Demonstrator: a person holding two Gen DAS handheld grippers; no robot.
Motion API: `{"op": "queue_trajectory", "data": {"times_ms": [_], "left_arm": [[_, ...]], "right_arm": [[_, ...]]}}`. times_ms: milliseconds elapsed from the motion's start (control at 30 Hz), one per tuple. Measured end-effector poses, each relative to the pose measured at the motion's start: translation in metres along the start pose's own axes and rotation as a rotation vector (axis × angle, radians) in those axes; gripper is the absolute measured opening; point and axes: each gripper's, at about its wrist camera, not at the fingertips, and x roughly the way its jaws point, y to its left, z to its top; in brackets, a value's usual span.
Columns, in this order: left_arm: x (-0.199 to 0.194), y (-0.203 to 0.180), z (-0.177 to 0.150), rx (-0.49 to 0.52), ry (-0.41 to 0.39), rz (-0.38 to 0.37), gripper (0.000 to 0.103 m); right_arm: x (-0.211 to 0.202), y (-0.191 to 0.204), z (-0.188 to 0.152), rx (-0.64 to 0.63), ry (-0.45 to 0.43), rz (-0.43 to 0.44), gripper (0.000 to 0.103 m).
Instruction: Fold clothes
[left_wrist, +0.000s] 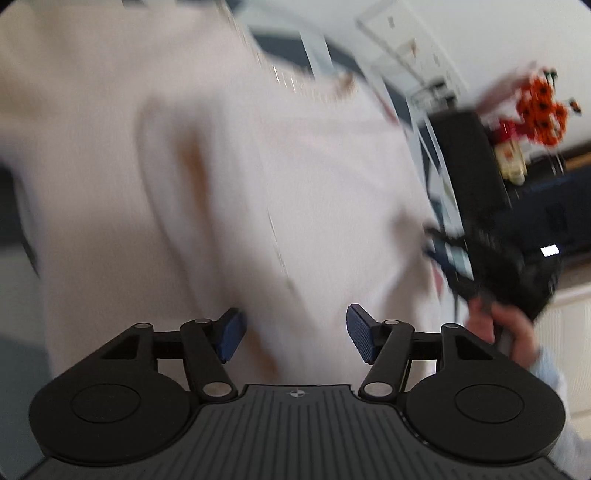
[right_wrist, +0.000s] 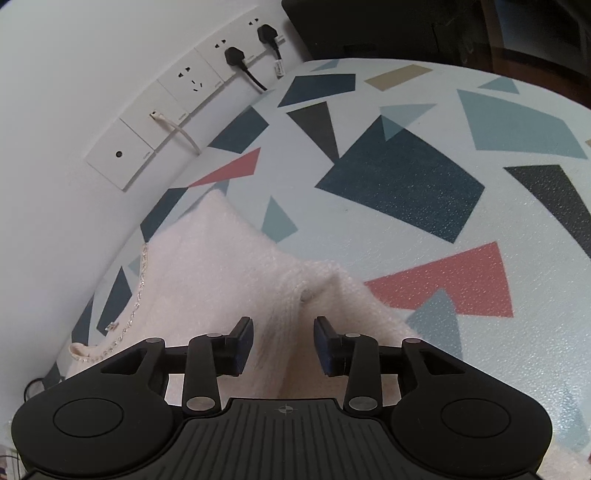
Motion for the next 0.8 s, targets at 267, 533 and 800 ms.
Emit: {"op": "queue_trajectory", "data": {"times_ms": [267, 533, 800], "left_arm": [[-0.010, 0.038, 0.044, -0.221, -0.298, 0.025, 0.015], [-0.020, 0.050, -0.005, -0.258, -0.288, 0.097, 0.007], [-0.023, 0.032, -0.003, -0.140, -0.358, 0.243, 0.080]], "right_arm": [[0.016, 0.005, 0.008, 0.018, -0.020, -0.003, 0.014], [0.015, 0.002, 0.008, -0.025, -0.013, -0.018, 0.010], [-0.026, 0.055, 0.012, -0.361, -0.144, -0.013, 0.043]]}}
